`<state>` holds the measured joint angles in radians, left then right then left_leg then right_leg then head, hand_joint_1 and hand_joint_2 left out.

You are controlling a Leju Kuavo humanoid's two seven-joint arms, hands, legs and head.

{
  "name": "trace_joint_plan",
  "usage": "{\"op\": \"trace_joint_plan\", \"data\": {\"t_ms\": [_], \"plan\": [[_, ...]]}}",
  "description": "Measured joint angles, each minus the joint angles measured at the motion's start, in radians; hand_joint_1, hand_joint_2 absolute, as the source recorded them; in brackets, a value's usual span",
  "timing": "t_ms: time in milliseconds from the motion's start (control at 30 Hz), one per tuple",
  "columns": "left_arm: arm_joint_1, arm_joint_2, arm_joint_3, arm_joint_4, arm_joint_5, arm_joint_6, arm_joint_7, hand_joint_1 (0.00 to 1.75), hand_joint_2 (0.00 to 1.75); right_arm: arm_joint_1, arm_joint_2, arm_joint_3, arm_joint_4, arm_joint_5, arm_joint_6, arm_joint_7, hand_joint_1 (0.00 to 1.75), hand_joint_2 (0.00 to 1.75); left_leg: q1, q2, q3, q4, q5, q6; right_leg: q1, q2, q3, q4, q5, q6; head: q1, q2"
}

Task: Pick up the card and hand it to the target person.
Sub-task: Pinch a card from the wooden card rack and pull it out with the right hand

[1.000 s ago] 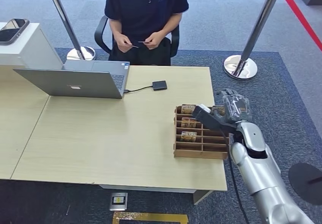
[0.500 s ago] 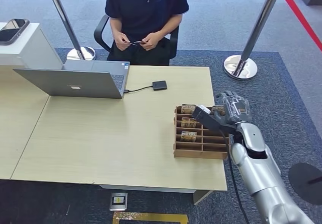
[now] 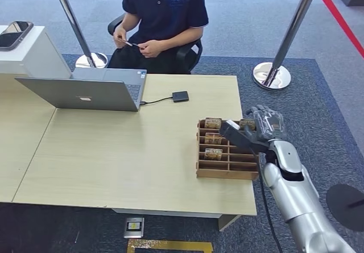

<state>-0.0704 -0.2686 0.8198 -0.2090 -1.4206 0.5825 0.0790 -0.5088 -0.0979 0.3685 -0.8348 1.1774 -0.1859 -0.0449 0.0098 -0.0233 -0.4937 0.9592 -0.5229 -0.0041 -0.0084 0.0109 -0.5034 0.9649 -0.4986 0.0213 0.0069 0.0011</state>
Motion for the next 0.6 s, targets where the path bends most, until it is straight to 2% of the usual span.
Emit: {"op": "trace_joint_plan", "data": {"t_ms": [267, 600], "plan": [[0.000, 0.000, 0.000, 0.000, 0.001, 0.000, 0.003, 0.00, 0.00, 0.017, -0.005, 0.000, -0.017, -0.001, 0.001, 0.002, 1.03, 1.75, 0.000, 0.000, 0.000, 0.000, 0.000, 0.000, 0.000, 0.000, 0.000, 0.000, 0.000, 0.000, 0.000, 0.000], [0.000, 0.000, 0.000, 0.000, 0.003, 0.002, 0.003, 0.00, 0.00, 0.017, -0.004, 0.000, -0.019, 0.005, 0.007, 0.000, 0.96, 1.75, 0.000, 0.000, 0.000, 0.000, 0.000, 0.000, 0.000, 0.000, 0.000, 0.000, 0.000, 0.000, 0.000, 0.000]]}}
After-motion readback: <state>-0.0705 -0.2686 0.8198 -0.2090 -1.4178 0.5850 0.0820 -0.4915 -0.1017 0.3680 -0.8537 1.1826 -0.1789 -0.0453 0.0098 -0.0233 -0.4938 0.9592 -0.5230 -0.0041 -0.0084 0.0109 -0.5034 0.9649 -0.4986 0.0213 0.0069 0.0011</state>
